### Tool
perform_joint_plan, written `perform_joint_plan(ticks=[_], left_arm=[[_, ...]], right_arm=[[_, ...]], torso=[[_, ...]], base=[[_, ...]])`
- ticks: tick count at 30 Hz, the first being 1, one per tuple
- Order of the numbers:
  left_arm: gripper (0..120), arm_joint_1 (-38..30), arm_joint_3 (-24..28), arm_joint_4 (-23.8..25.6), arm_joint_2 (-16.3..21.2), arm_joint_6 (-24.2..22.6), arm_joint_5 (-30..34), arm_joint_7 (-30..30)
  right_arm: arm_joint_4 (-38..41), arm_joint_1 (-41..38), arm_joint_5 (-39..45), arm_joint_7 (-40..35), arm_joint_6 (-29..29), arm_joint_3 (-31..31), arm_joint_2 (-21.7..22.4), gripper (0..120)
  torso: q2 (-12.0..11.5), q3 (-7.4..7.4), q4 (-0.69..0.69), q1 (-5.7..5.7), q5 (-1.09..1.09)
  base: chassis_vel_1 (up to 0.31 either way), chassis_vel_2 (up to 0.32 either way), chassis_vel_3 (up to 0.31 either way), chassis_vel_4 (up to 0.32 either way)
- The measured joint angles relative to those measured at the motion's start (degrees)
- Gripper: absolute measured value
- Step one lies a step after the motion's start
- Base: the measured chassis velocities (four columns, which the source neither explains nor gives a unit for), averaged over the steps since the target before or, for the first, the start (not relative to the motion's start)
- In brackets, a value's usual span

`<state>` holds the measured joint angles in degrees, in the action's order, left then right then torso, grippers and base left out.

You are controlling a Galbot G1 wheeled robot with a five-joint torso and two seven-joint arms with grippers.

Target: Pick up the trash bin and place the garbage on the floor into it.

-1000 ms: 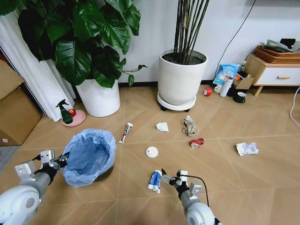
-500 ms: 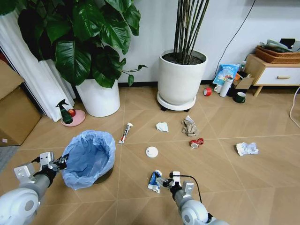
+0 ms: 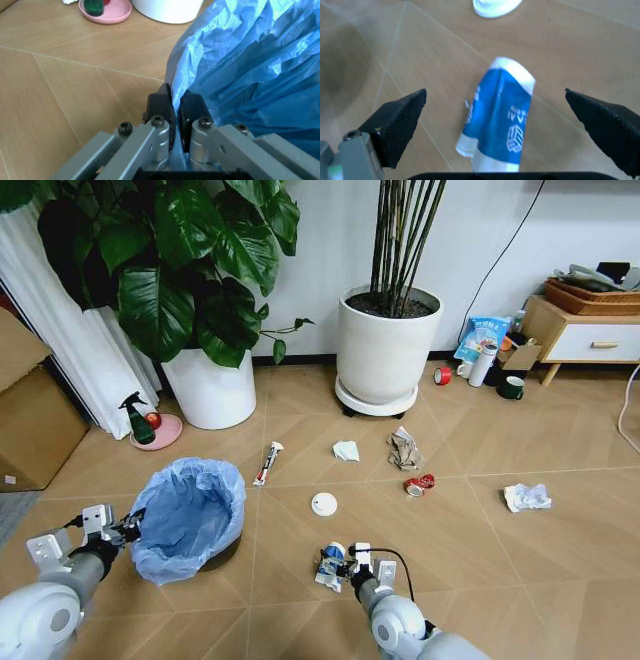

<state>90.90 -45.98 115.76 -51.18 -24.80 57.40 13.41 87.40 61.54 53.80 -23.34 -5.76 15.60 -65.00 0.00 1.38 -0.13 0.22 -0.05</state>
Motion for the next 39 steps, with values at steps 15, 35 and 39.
perform_joint_plan(ticks=[15,35,39], left_arm=[[0,-0.22,0.09,-0.16,-0.09,0.01,0.01,0.02],[0,-0.78,0.41,-0.6,0.07,0.03,0.23,-0.06],[0,-0.91,0.54,-0.69,0.07,0.03,0.23,-0.09]], right_arm=[[-6.71,-3.01,-0.25,-1.51,-1.66,1.58,-5.12,62],[-7.03,-3.14,-0.33,-2.89,-3.36,1.36,-5.07,0],[-7.08,-3.13,-0.44,-2.92,-3.56,1.22,-5.05,0]], torso=[[0.0,0.0,0.01,0.0,0.0],[0.0,-0.01,0.0,0.0,0.01],[0.0,-0.01,0.01,0.0,0.01]], base=[[0.0,0.0,0.0,0.0],[0.0,0.0,0.0,0.0],[0.0,0.0,0.0,0.0]])
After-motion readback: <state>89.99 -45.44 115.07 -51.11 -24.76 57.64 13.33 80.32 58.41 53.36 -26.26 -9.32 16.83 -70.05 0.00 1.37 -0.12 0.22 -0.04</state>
